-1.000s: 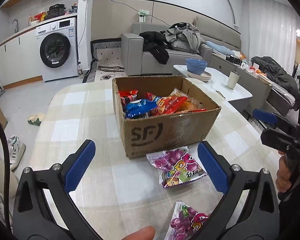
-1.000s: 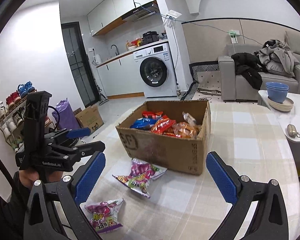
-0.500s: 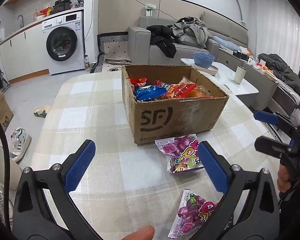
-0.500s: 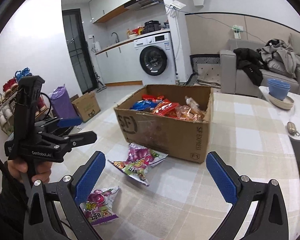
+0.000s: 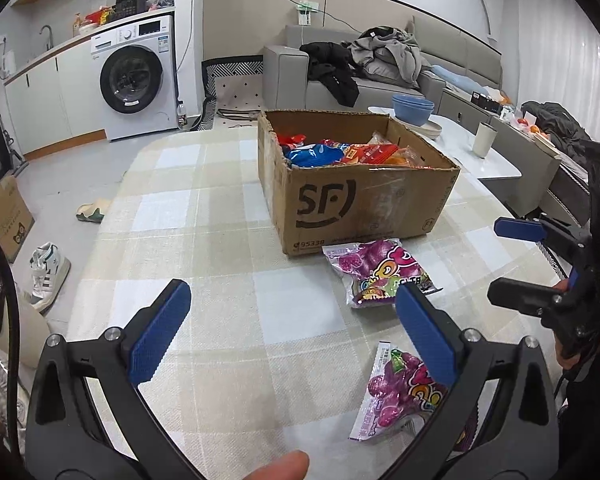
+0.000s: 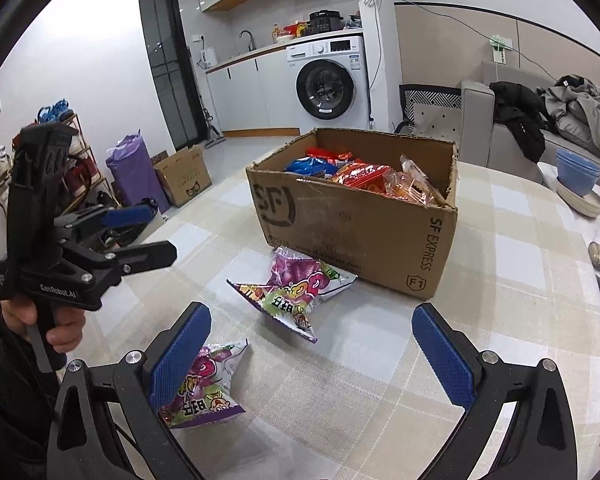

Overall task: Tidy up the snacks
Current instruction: 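Withdraw both grippers from the box toward the purple candy bags, then lower the right gripper onto a purple candy bag and close it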

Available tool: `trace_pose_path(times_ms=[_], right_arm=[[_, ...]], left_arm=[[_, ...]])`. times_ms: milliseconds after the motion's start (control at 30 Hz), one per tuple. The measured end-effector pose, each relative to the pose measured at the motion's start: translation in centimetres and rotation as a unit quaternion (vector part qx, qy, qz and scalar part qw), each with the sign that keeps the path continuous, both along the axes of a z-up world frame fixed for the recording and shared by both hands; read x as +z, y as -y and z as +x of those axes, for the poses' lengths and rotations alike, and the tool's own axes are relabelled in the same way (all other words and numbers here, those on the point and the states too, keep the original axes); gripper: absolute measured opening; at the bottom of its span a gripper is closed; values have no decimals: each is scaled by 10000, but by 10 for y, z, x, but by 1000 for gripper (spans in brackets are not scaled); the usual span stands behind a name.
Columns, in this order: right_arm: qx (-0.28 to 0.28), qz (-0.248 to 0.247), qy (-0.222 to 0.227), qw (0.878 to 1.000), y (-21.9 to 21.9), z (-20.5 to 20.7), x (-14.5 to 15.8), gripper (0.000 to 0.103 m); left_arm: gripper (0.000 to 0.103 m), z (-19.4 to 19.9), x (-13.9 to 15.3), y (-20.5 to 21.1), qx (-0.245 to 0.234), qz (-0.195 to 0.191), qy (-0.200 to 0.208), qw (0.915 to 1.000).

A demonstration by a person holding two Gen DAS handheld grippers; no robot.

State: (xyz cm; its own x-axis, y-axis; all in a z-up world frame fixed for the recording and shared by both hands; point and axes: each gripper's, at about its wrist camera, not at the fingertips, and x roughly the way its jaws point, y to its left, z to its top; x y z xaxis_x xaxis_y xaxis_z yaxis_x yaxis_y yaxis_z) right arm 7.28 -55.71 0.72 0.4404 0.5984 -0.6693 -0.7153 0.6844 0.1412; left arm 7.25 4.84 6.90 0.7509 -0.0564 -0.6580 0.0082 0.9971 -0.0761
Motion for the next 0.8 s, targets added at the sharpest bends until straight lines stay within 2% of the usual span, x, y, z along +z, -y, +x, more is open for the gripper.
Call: trace_pose_path(times_ms=[200,400,633,800], right_arm=[[164,-143,-87,9997,-7,-4,-7,103],[559,-382,-206,9975,-22,-16,-18,103],[957,-388,-405,9938,-41,-29,-27,103],[1204,-697,-523,9889,-60,-38,-42,103]], left_arm=[[102,-13,-6,-1,5,58,-98,9999],[102,-14,-9,-1,-1,73,-145,9999],[102,-13,-12,-1,-15,143,-190,9997],[102,-11,-13,-5,19,121,-196,9997]])
